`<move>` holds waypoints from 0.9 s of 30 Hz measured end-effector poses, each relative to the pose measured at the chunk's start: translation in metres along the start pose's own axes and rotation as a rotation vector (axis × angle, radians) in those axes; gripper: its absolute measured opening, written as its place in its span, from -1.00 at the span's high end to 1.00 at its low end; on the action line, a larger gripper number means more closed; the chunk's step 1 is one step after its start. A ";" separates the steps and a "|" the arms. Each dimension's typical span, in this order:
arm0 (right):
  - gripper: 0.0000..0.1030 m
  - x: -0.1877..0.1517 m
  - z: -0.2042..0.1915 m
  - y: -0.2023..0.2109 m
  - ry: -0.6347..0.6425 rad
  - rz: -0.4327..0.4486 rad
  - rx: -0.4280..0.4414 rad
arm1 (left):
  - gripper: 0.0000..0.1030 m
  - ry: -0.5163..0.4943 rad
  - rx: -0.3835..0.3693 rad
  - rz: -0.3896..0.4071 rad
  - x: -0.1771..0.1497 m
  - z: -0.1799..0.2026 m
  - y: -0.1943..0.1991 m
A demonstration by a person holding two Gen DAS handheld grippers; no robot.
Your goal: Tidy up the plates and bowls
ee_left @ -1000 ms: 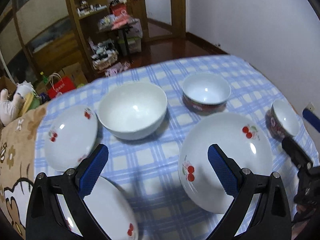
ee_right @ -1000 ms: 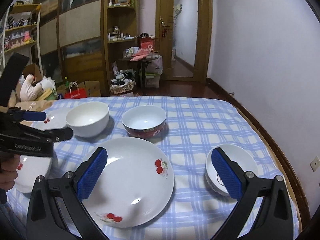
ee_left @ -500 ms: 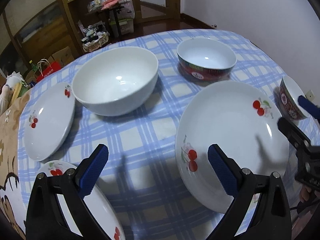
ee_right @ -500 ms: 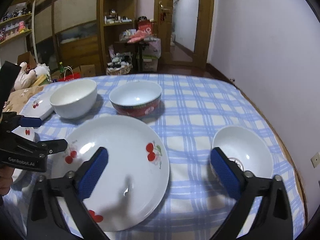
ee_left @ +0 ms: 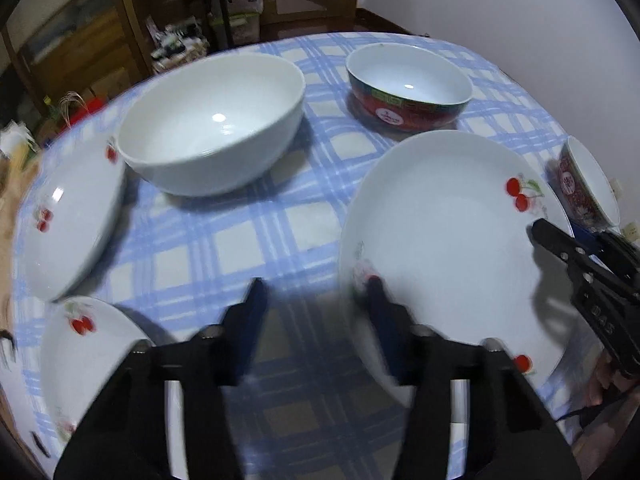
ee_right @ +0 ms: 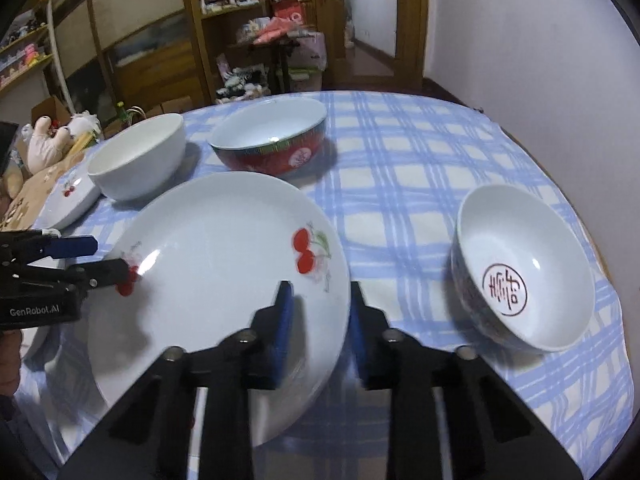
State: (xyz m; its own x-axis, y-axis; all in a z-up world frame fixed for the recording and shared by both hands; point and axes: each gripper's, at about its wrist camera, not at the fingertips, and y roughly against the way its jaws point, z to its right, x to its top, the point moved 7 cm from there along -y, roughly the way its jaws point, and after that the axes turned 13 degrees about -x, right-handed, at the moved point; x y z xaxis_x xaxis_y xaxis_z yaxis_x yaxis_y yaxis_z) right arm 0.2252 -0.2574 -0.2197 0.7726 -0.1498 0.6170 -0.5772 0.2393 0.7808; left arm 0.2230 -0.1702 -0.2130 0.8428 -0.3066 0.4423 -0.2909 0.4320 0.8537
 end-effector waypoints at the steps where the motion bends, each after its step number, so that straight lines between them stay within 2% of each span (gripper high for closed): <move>1: 0.69 0.000 0.002 0.001 -0.020 -0.004 0.016 | 0.39 0.012 -0.021 -0.001 -0.001 0.001 0.000; 3: 0.73 0.000 0.006 0.001 -0.057 -0.012 0.052 | 0.60 0.000 -0.041 -0.016 -0.001 0.005 -0.001; 5: 0.74 -0.002 0.007 -0.001 -0.070 -0.021 0.067 | 0.74 -0.019 -0.050 -0.015 -0.001 0.010 -0.002; 11: 0.74 -0.001 0.005 0.000 -0.057 -0.009 0.057 | 0.75 0.005 -0.032 -0.005 -0.003 0.014 -0.002; 18: 0.74 -0.006 -0.001 0.013 -0.034 0.007 0.058 | 0.75 0.075 -0.063 -0.002 -0.008 0.008 0.006; 21: 0.74 -0.007 -0.004 0.021 0.009 0.005 0.044 | 0.75 0.116 -0.080 -0.026 -0.014 0.006 0.012; 24: 0.76 -0.004 0.001 0.035 -0.016 0.018 0.035 | 0.75 0.146 -0.121 -0.017 -0.017 0.008 0.023; 27: 0.76 -0.006 0.006 0.047 -0.051 0.013 0.033 | 0.75 0.125 -0.115 0.004 -0.019 0.015 0.036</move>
State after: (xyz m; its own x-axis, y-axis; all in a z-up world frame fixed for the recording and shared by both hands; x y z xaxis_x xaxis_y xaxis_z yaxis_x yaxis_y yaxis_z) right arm 0.1923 -0.2507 -0.1864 0.7508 -0.1953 0.6309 -0.5963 0.2101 0.7747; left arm 0.1899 -0.1622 -0.1864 0.8938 -0.1997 0.4014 -0.2464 0.5293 0.8119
